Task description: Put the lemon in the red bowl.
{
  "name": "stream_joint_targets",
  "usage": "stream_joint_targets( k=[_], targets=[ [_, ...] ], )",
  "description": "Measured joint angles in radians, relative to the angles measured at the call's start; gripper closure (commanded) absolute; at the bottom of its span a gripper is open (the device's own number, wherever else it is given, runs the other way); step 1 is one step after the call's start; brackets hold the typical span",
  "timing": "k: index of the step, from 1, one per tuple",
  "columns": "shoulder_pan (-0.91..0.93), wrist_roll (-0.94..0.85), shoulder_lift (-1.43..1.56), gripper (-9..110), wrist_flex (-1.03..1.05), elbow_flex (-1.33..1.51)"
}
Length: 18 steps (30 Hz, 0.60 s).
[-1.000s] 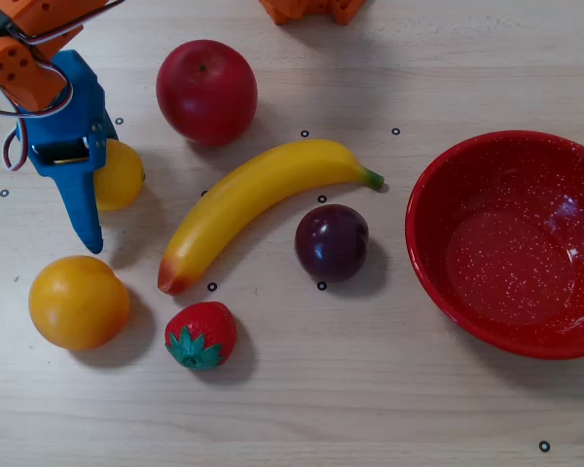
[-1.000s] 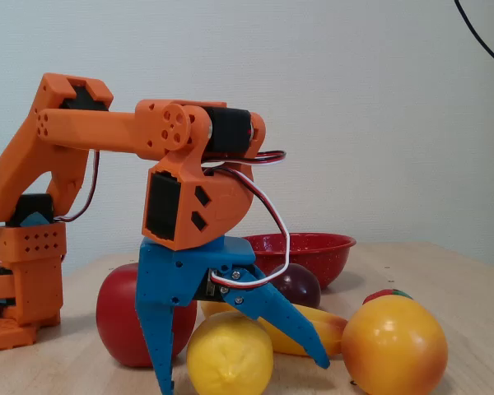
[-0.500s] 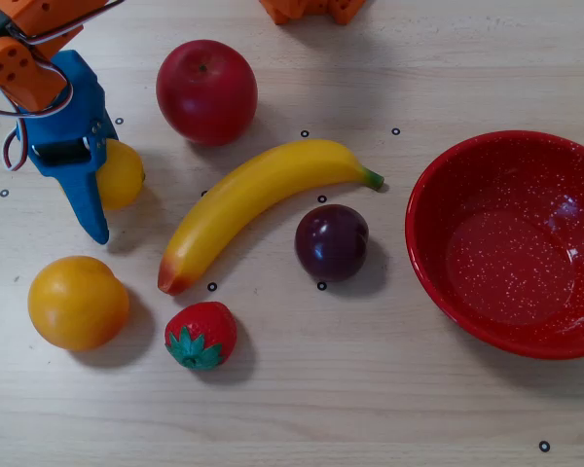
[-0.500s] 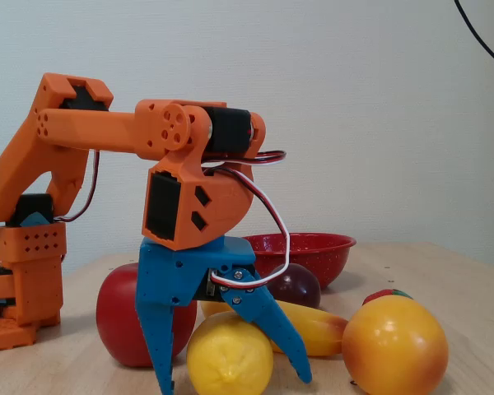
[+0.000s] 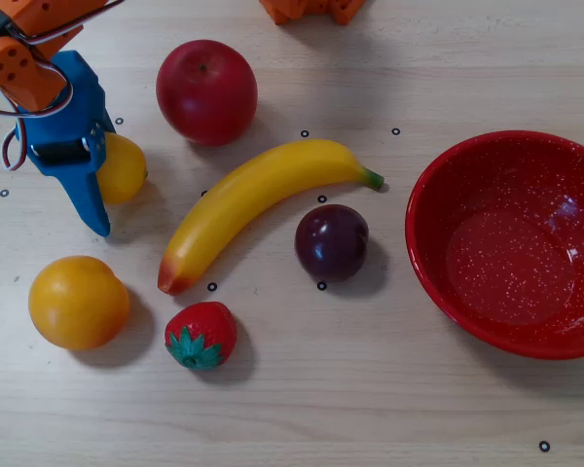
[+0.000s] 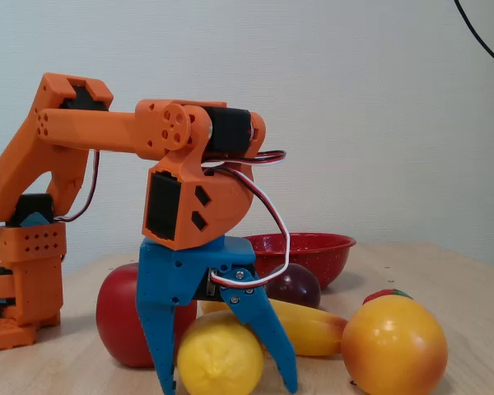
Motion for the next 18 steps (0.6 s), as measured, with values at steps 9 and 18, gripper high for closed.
stream_joint_targets(
  k=[9,18],
  targets=[
    [0.0,0.005,0.005,97,0.02,-0.046],
    [0.0,-0.002,0.014,101,0.066,-0.055]
  ],
)
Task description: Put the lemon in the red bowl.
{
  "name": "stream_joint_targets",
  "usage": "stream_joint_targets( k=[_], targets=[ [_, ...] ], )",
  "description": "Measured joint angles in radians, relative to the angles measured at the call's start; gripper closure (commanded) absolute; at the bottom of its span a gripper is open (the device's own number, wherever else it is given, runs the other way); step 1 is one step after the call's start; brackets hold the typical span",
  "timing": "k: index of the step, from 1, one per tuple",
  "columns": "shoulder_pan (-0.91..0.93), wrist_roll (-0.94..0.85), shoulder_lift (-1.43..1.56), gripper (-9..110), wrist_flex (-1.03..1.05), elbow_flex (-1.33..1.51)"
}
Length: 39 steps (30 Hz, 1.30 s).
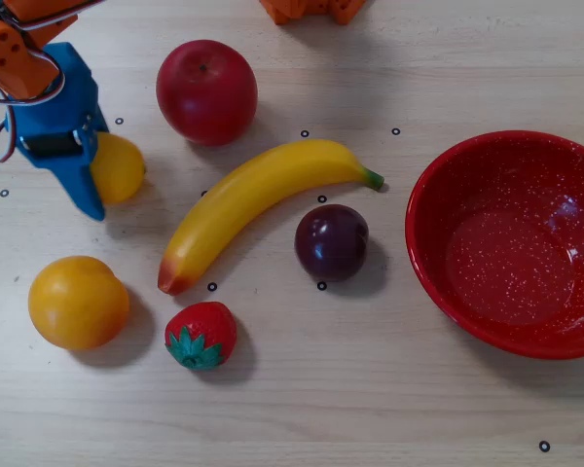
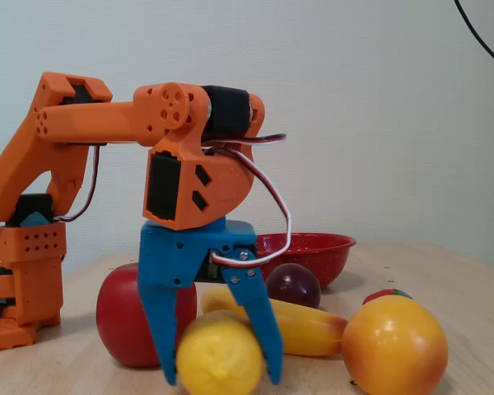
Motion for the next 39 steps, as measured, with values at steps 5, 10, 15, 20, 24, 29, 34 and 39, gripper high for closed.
stream_joint_targets(
  k=[5,10,15,20,24,29,34,39],
  targets=[
    [0.002,-0.054,0.101,101,0.058,0.002],
    [0.052,-0.17,0.351,101,0.058,0.055],
    [0.178,-0.293,0.523,101,0.06,0.121],
    [0.305,-0.407,0.672,101,0.06,0.135],
    [0.423,-0.511,0.723,101,0.06,0.135],
    [0.58,-0.65,0.755,101,0.06,0.135],
    [0.758,-0.816,0.785,101,0.06,0.135],
    [0.939,-0.922,0.799,101,0.034,0.23]
  ],
)
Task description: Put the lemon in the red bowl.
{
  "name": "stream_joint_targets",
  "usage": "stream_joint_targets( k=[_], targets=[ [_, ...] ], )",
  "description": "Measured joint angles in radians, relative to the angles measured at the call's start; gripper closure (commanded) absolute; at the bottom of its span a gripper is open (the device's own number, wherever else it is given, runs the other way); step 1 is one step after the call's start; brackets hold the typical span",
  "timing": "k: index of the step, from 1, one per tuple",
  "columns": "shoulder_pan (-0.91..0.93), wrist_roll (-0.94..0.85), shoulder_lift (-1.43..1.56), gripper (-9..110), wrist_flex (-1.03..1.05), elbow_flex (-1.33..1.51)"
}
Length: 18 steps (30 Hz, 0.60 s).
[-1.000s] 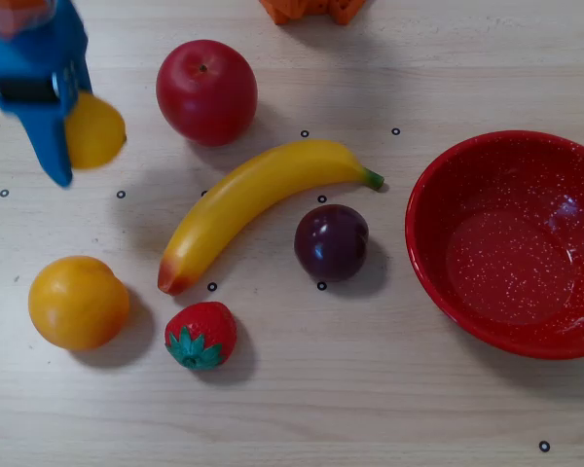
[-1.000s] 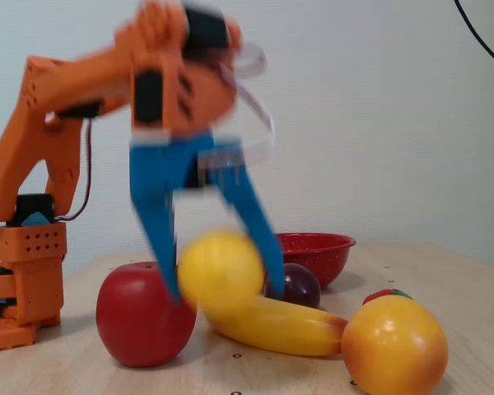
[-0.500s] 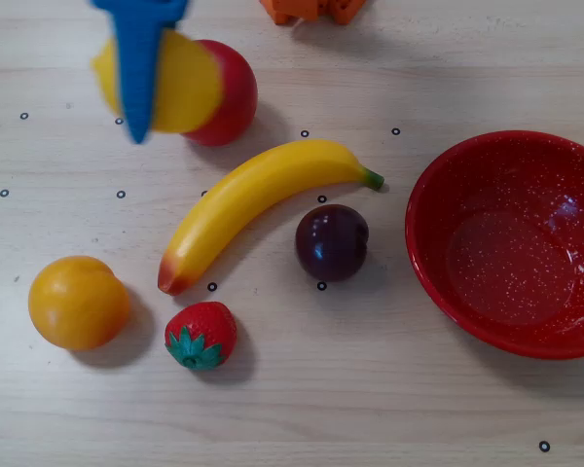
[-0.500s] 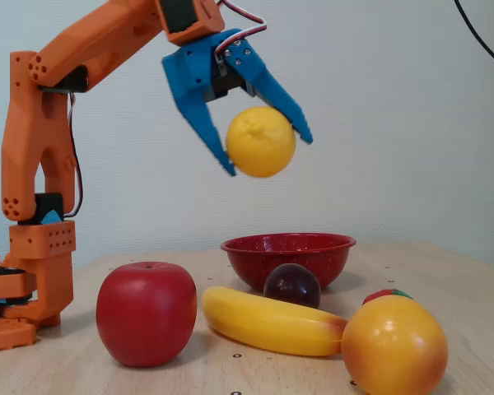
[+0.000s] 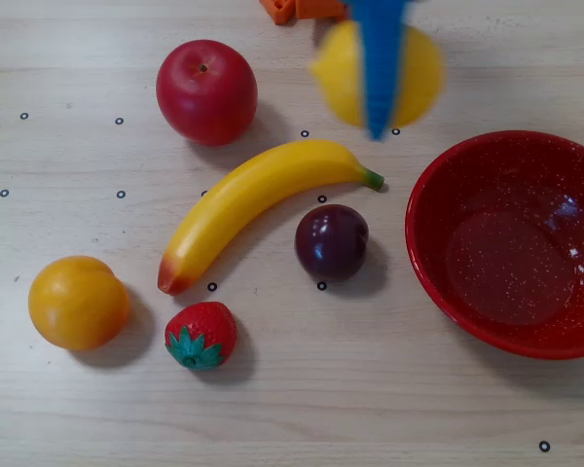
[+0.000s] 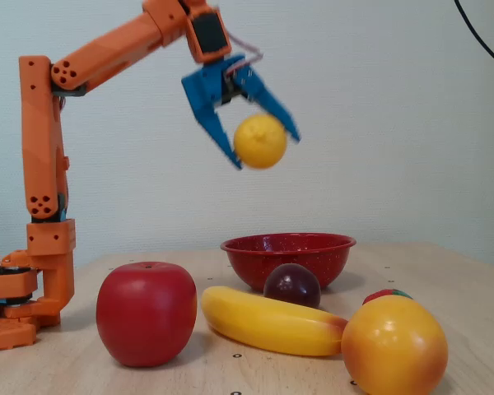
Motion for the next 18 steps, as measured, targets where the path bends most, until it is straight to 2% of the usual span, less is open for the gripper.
stream_joint_targets(
  k=[8,12,18],
  targets=[
    [0.192,-0.002,0.026,101,-0.287,0.261],
    [0.229,0.002,0.026,101,-0.417,0.368],
    [0.275,0.097,0.017,101,-0.569,0.449]
  ],
)
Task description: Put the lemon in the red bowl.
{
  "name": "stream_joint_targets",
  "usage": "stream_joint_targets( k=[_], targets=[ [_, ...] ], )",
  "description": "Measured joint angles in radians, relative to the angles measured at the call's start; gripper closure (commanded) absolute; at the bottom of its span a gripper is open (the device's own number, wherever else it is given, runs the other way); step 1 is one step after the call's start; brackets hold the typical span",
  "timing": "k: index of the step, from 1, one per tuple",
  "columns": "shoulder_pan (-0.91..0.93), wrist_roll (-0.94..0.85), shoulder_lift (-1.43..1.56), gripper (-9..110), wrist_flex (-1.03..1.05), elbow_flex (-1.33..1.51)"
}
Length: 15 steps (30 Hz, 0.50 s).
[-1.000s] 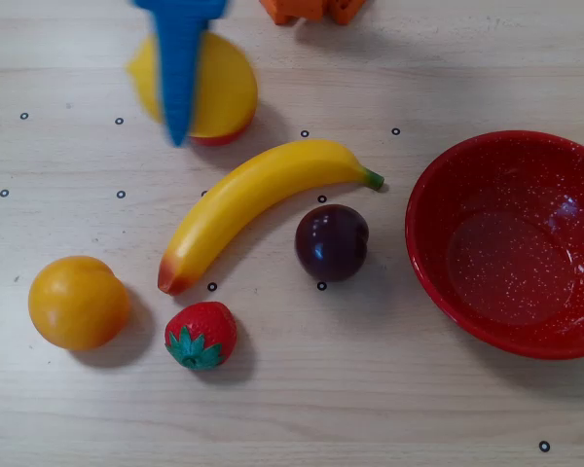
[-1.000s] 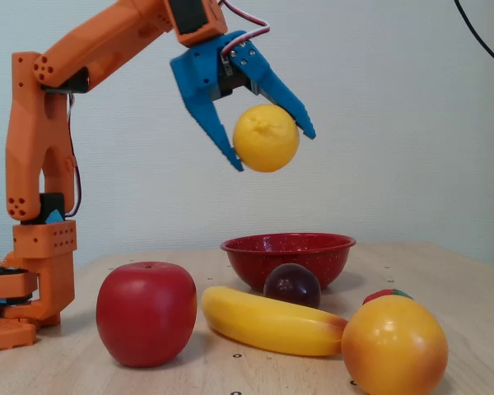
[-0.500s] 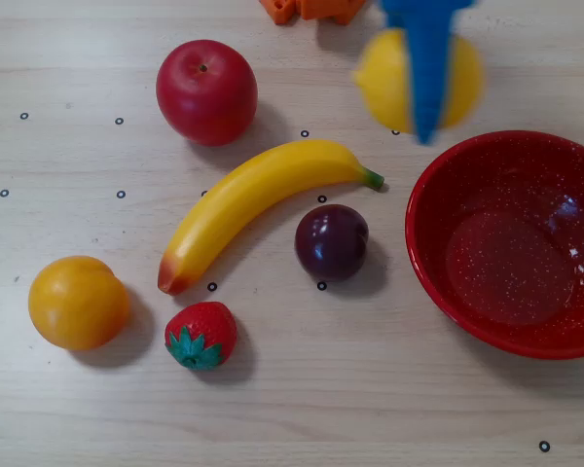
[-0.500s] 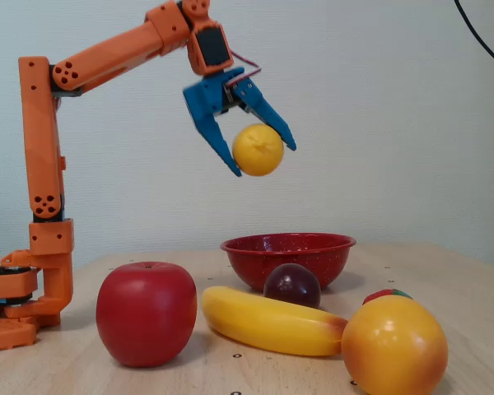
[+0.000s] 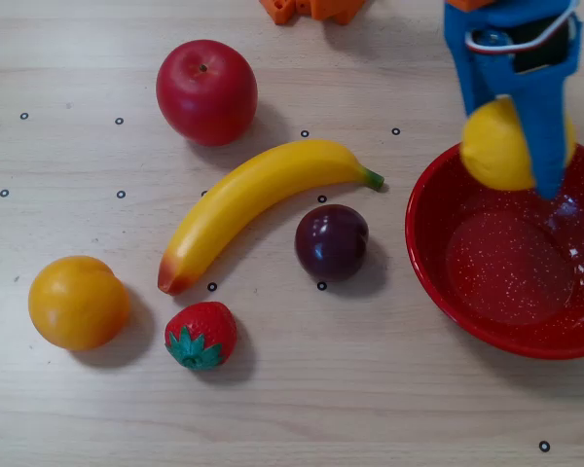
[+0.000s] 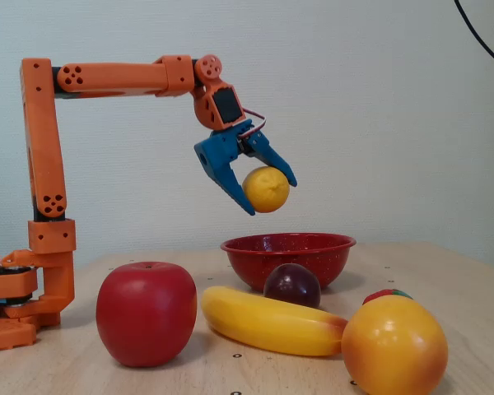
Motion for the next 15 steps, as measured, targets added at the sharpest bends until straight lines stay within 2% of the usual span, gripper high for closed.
stream_joint_targets(
  k=[9,15],
  targets=[
    [0.046,0.17,-0.138,100,-0.216,0.094],
    [0.052,0.204,-0.21,80,-0.265,0.129]
  ],
)
